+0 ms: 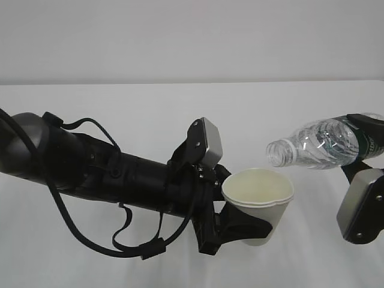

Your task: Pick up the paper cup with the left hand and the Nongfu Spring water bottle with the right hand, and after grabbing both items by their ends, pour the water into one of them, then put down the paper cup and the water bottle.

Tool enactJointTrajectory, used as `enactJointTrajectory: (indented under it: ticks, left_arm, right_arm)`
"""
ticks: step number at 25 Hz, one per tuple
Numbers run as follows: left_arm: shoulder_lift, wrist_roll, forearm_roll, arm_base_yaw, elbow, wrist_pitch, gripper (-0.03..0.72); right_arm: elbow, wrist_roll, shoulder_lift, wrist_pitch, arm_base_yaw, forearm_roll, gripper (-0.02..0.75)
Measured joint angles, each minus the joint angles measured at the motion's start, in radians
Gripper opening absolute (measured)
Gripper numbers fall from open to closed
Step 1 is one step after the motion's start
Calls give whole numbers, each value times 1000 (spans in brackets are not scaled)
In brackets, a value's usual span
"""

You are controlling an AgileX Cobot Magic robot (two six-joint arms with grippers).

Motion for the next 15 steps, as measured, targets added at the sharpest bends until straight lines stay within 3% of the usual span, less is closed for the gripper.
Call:
enactJointTrajectory:
  ticks: [15]
  left_arm:
    - [0, -1, 4, 0, 0, 0, 454]
  right_arm:
    - [0, -16, 0, 0, 0, 0, 456]
